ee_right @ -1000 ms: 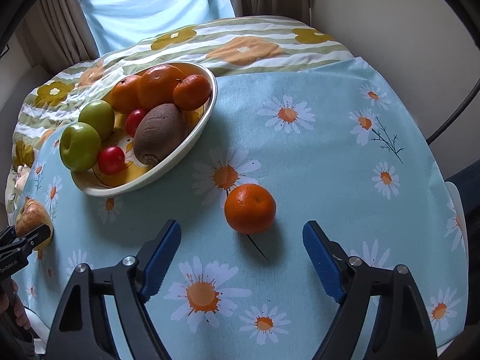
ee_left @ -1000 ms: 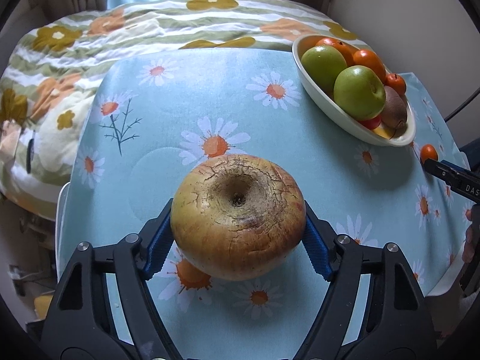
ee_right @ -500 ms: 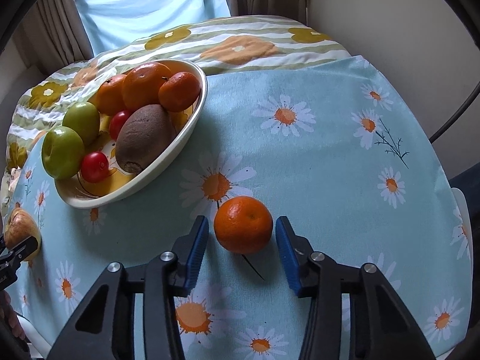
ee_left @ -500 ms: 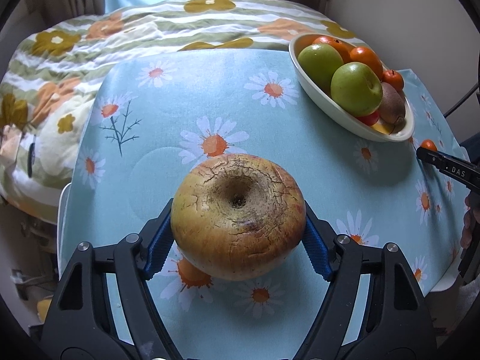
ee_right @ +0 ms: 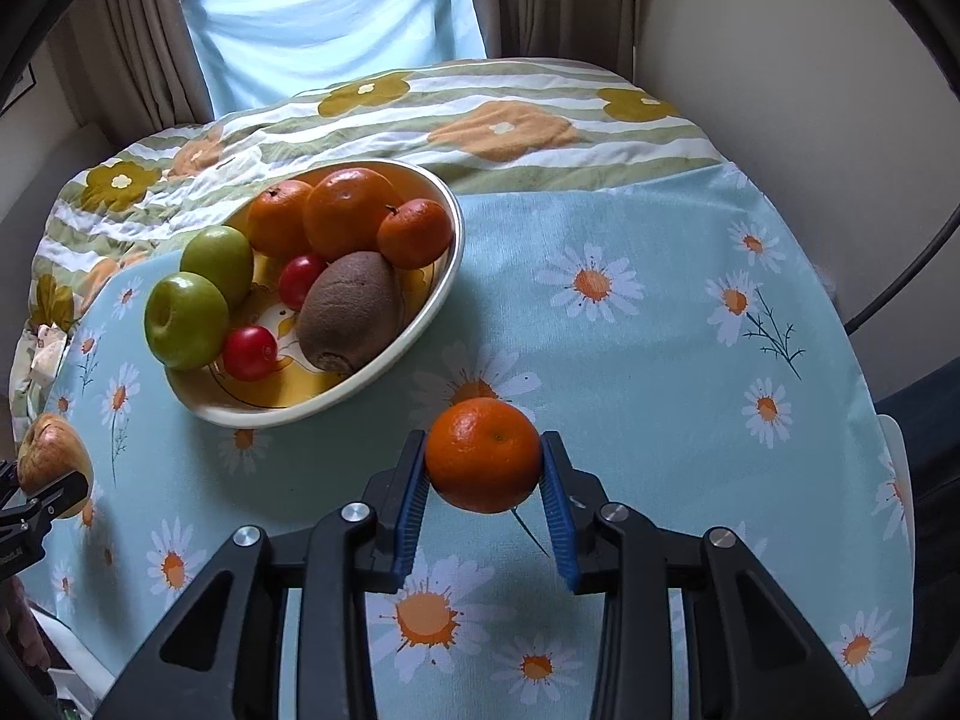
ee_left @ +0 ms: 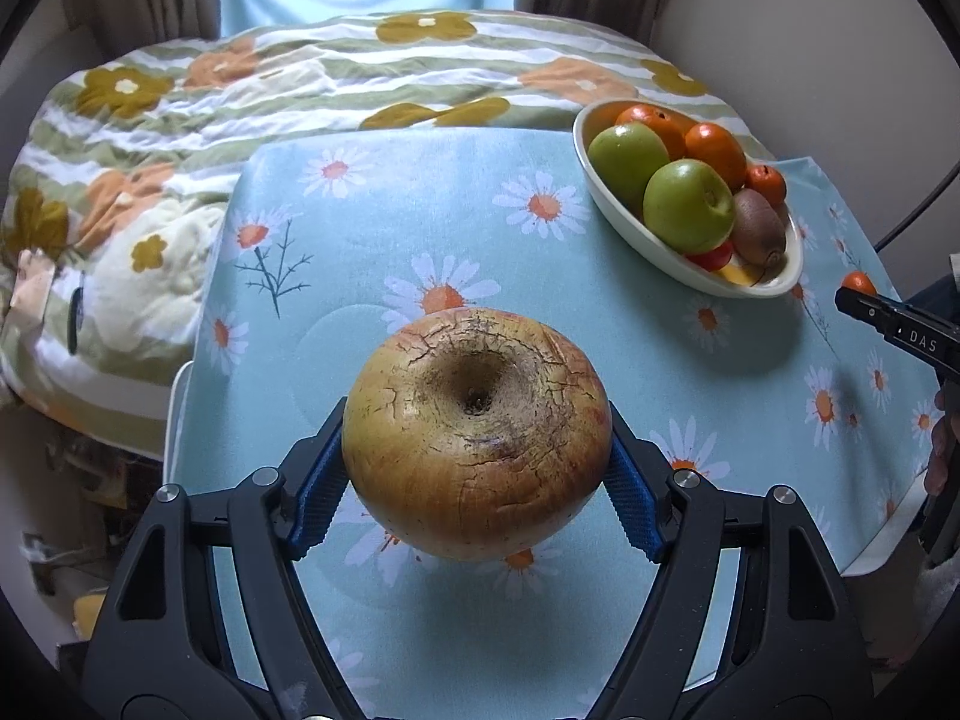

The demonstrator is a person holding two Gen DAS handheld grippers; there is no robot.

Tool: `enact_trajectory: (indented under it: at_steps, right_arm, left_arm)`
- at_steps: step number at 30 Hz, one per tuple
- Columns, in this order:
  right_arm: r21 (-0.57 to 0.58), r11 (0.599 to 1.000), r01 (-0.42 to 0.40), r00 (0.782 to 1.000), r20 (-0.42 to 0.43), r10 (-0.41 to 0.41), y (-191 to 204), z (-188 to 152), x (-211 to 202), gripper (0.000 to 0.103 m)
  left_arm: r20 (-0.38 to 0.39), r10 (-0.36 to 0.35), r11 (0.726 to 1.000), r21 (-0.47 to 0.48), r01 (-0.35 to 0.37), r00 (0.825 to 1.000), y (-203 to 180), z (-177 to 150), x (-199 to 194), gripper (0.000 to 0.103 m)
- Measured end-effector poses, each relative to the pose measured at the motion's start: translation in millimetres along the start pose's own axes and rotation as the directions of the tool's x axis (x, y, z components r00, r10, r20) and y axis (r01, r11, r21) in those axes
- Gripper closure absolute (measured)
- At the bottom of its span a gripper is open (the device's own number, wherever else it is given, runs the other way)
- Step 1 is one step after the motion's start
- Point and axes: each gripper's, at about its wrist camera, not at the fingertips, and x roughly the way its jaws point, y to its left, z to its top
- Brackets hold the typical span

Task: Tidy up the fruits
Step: 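Lift the wrinkled apple with the left tool while the right tool grasps another small orange, then carry the wrinkled apple into the bowl and open the left tool while the right tool carries the orange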

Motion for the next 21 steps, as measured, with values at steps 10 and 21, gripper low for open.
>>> enact_trajectory:
  at_steps: [10,21]
  right_arm:
    - [-0.026,0.999,-0.029,0.999,0.044,0.030,11.2,15.8,-50.3,0.070]
    - [-0.045,0.995,-0.093,0.991,0.094,0.097,15.6,37.9,-72.8,0.070]
  left_arm:
    - [0.108,-0.053,0.998,0.023,0.050,0.993,-7.9,35.8,-53.3,0.022]
    - [0.152,-0.083,0.992,0.105,0.068,0.985,-48.0,71.1,-68.8,0.022]
